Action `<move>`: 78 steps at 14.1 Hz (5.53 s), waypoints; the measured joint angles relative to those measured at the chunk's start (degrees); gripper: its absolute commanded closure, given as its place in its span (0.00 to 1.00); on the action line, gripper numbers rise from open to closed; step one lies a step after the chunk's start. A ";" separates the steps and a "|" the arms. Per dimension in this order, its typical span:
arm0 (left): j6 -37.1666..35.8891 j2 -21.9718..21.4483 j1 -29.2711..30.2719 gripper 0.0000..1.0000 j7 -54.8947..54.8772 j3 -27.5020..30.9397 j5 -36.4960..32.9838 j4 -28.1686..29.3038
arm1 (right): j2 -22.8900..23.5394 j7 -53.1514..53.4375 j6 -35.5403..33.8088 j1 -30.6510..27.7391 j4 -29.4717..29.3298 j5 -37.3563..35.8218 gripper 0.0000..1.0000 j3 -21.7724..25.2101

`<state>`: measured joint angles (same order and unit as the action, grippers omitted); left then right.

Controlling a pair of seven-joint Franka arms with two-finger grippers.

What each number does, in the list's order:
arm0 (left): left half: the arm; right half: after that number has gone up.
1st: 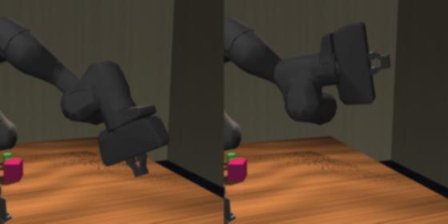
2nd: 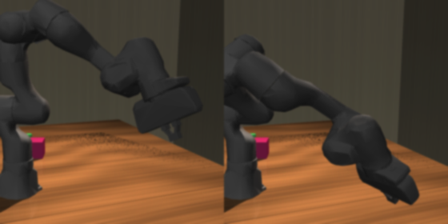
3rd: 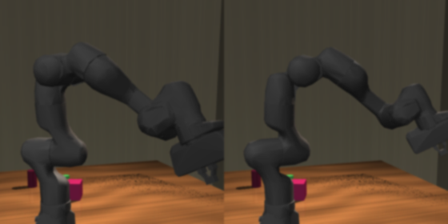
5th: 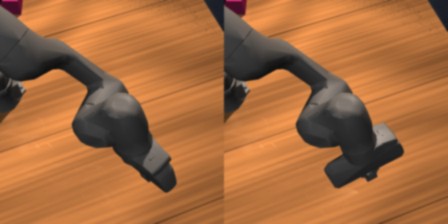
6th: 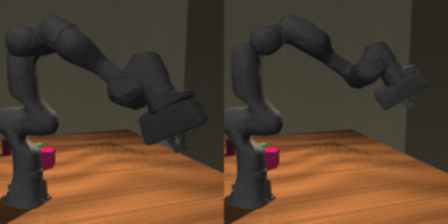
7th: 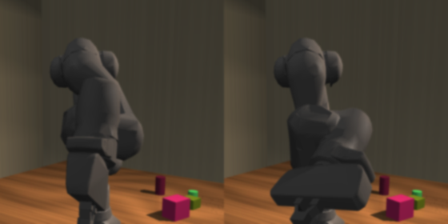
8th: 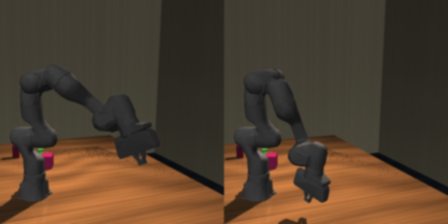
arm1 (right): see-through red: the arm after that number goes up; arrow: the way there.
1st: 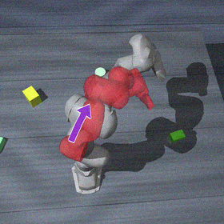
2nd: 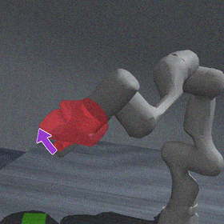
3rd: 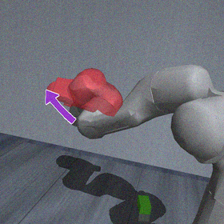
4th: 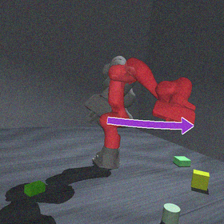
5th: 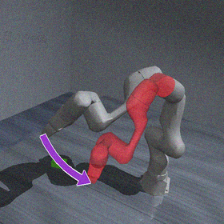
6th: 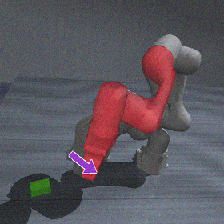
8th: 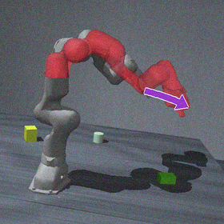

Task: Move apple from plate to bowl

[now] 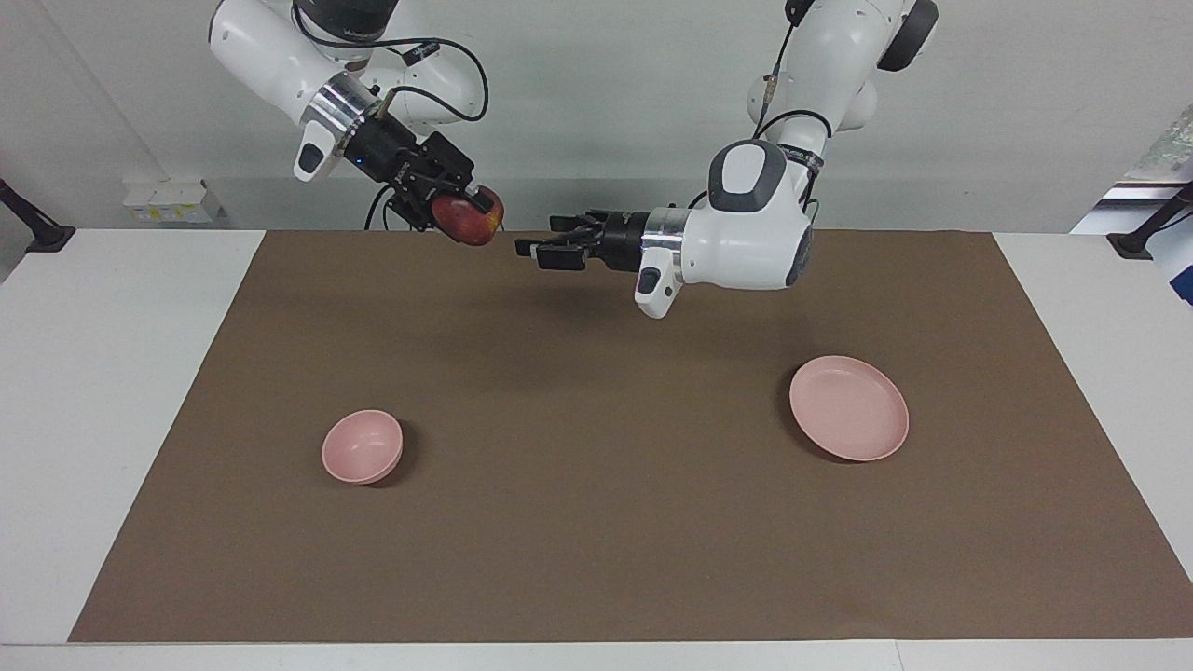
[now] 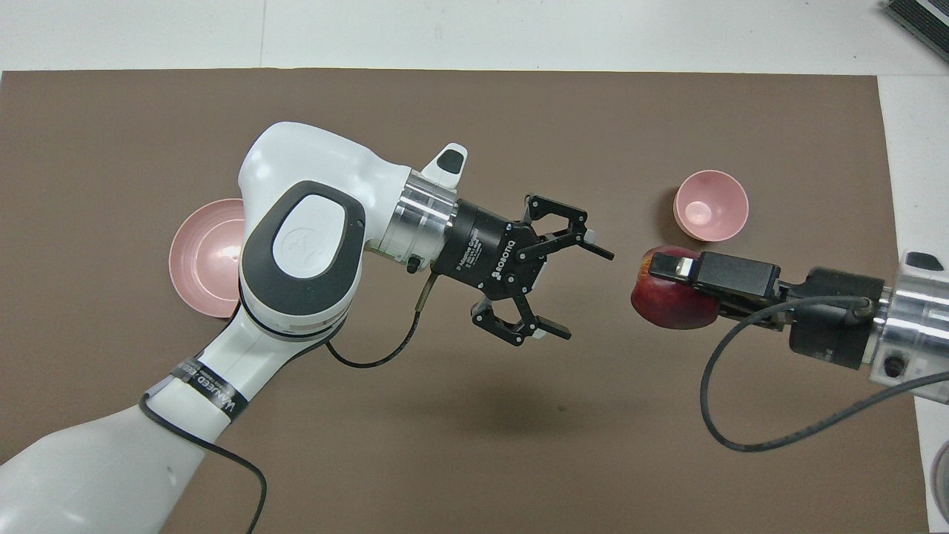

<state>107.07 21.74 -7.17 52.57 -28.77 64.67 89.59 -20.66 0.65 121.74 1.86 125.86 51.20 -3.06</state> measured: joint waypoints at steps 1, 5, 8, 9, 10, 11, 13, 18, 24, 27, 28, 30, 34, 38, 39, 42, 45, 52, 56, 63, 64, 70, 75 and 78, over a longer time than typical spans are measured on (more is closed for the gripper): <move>0.00 0.01 0.36 0.00 -0.01 0.02 -3.03 0.01 | 0.43 0.86 0.05 -0.02 -0.14 -4.75 1.00 0.00; 0.86 0.10 1.50 0.00 -2.26 0.25 -17.04 0.03 | 3.23 2.29 0.24 -1.76 -2.53 -23.79 1.00 0.05; 1.33 0.16 1.75 0.00 -8.13 0.36 -30.41 0.05 | 7.45 2.32 0.25 -2.35 -4.47 -32.66 1.00 0.06; 1.38 0.19 1.77 0.00 -9.48 0.39 -34.18 0.09 | 9.06 2.32 0.31 -2.35 -5.03 -35.00 1.00 0.06; 1.46 0.21 1.85 0.00 -10.51 0.41 -38.11 0.12 | 10.71 2.33 0.38 -2.35 -5.81 -38.12 1.00 0.06; 1.50 0.23 1.95 0.00 -11.24 0.41 -42.49 0.16 | 12.35 2.52 0.41 -2.35 -6.66 -41.42 1.00 0.06; 1.51 0.26 2.08 0.00 -11.84 0.39 -51.37 0.17 | 15.79 4.24 0.41 -2.35 -8.54 -47.15 1.00 0.05; 1.52 0.26 4.61 0.00 -17.00 0.54 -61.62 0.18 | 25.69 9.55 0.42 -2.02 -15.53 -60.15 1.00 -0.26; 1.79 0.27 10.86 0.00 -26.73 0.60 -63.21 0.16 | 36.48 10.52 0.42 -2.00 -25.15 -67.63 1.00 -0.26; 2.85 0.26 10.88 0.00 -26.88 0.26 -64.30 0.15 | 40.41 14.13 0.45 -1.91 -27.65 -69.48 1.00 -0.28; 3.13 0.26 10.84 0.00 -26.88 0.17 -64.87 0.15 | 41.46 15.39 0.81 -1.85 -27.95 -69.76 1.00 -0.28; 4.36 0.26 10.84 0.00 -26.88 0.15 -65.25 0.15 | 42.96 17.46 2.18 -1.70 -28.24 -69.92 1.00 -0.28; 5.67 0.25 10.87 0.00 -26.97 0.17 -65.44 0.15 | 44.14 19.03 3.38 -1.67 -28.30 -69.93 0.99 -0.27; 5.84 -0.18 10.88 0.00 -32.36 2.94 -65.55 0.06 | 45.46 19.20 4.44 -1.80 -28.30 -69.82 0.46 -0.18; 5.80 -0.40 10.86 0.00 -34.39 4.23 -65.54 0.02 | 45.66 19.24 4.44 -1.81 -28.30 -69.77 0.24 -0.17; 5.54 -1.42 10.65 0.00 -39.14 8.12 -65.32 0.01 | 46.12 19.43 4.46 -2.07 -28.30 -69.27 0.01 -0.17; 3.96 -3.55 10.48 0.00 -44.56 11.74 -64.08 -0.01 | 46.11 19.50 4.49 -2.12 -28.55 -67.76 0.00 -0.17; -4.27 -11.49 7.40 0.00 -48.16 19.01 -63.26 0.07 | 43.79 19.55 4.60 -2.27 -30.64 -63.22 0.00 -0.01; -6.99 -17.07 5.59 0.00 -50.40 22.84 -63.25 2.17 | 36.04 19.55 2.83 -2.29 -31.18 -61.45 0.00 0.07; -14.26 -25.11 2.74 0.00 -54.44 28.65 -63.18 3.39 | 20.64 19.55 -13.91 -2.40 -31.25 -55.93 0.00 0.70; -15.67 -25.76 2.71 0.00 -54.46 28.65 -63.19 3.37 | 19.21 19.54 -16.02 -2.39 -31.23 -55.87 0.00 0.67; -18.51 -26.04 2.68 0.00 -54.49 28.91 -63.21 3.26 | 15.98 19.02 -30.20 -2.54 -37.14 -52.22 0.00 0.72; -21.64 -26.03 2.84 0.00 -54.48 29.75 -63.25 2.53 | 20.20 16.93 -35.63 -2.68 -44.94 -52.05 0.00 0.73; -22.07 -26.03 2.99 0.00 -54.48 30.03 -63.25 2.45 | 23.28 14.71 -38.13 -3.23 -49.20 -52.05 0.00 0.81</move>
<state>85.00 -4.30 -4.18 -1.91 1.26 1.42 92.04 2.62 15.37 83.61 -1.36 76.66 -0.85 -2.25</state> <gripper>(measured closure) 0.000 0.000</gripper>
